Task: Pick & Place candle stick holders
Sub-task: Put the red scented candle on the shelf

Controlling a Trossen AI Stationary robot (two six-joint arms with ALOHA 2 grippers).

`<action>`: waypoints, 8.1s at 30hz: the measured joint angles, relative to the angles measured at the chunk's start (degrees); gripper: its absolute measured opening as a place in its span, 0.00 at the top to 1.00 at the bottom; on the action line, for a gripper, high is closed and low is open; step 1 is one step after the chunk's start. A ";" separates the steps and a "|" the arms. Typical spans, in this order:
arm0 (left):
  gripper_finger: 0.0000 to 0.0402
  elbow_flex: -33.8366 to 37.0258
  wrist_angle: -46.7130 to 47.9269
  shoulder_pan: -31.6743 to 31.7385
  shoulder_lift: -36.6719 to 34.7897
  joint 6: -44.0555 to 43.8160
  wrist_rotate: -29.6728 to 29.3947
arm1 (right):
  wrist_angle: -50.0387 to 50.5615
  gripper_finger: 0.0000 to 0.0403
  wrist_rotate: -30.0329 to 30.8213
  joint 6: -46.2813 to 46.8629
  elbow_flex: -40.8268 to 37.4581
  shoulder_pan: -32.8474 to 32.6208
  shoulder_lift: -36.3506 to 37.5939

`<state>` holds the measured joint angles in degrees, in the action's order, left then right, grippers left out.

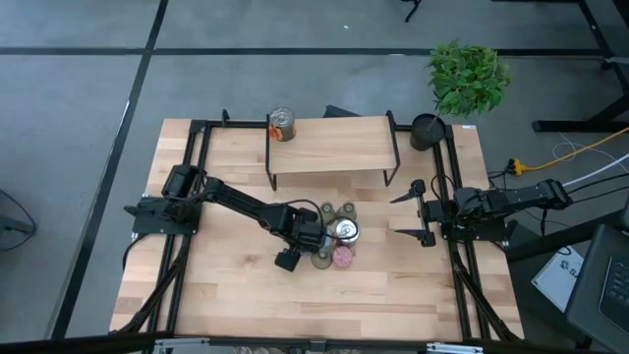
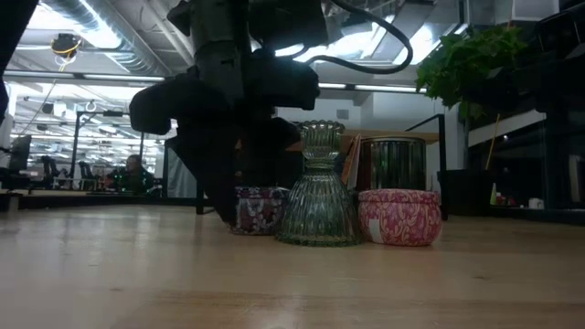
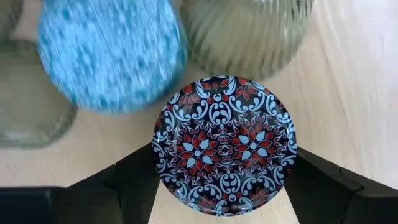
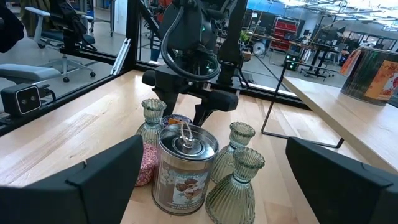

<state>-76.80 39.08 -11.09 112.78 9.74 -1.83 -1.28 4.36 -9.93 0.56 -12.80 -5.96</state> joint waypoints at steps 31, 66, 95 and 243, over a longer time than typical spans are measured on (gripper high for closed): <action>0.30 -1.54 3.65 12.69 -24.56 4.29 -7.69 | 0.00 0.01 0.00 0.00 0.00 0.01 -0.02; 0.30 -33.81 15.62 32.47 0.93 -4.05 -9.46 | 0.00 0.01 0.00 0.00 0.00 0.00 -0.01; 0.30 -33.31 16.12 36.71 2.01 -4.32 -4.15 | 0.00 0.01 0.00 0.00 0.02 0.00 -0.01; 1.00 7.85 -42.50 27.33 -11.47 13.35 -30.18 | 0.00 0.01 -0.02 0.00 0.00 0.02 -0.02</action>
<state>-68.95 -3.42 16.24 101.32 23.08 -32.00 -1.28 4.34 -9.93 0.56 -12.78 -5.98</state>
